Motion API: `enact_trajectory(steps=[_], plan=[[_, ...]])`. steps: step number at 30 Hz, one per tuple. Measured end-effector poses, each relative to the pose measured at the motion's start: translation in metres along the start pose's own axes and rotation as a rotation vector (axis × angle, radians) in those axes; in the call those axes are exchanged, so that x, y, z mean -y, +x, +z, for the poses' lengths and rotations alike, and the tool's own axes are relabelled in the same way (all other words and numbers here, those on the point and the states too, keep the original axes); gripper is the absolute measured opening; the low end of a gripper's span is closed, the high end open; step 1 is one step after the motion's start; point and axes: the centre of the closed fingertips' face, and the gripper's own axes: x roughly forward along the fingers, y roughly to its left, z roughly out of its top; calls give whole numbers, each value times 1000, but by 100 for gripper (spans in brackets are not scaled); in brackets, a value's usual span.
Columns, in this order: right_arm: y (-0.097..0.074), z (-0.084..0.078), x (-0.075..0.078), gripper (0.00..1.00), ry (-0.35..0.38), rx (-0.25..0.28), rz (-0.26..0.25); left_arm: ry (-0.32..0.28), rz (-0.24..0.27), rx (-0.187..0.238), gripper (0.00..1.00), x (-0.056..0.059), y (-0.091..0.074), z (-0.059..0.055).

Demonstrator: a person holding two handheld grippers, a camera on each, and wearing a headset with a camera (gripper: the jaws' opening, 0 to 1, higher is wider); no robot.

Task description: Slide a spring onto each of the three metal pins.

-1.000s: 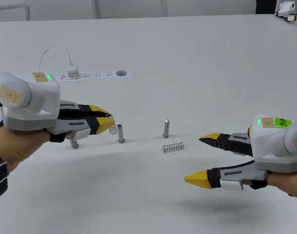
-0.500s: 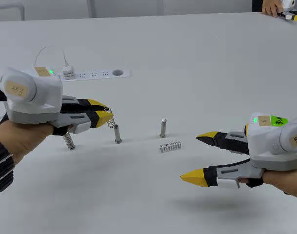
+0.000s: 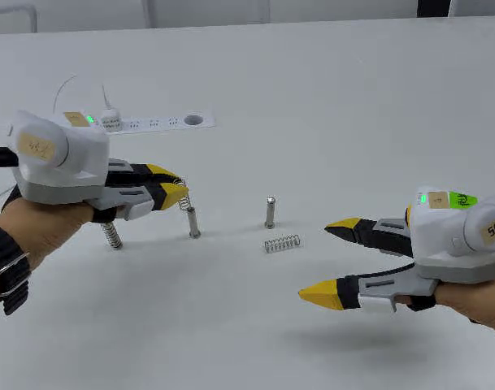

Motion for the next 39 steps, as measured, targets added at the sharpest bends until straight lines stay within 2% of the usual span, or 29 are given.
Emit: enact_trajectory(steps=[13,39], plan=[[-1,-1,1,68,10,5,-3,3,-4,-10,10,2,7,-2],[-1,-2,1,68,20,6,-4,3,-8,-39,10,4,15,-15]])
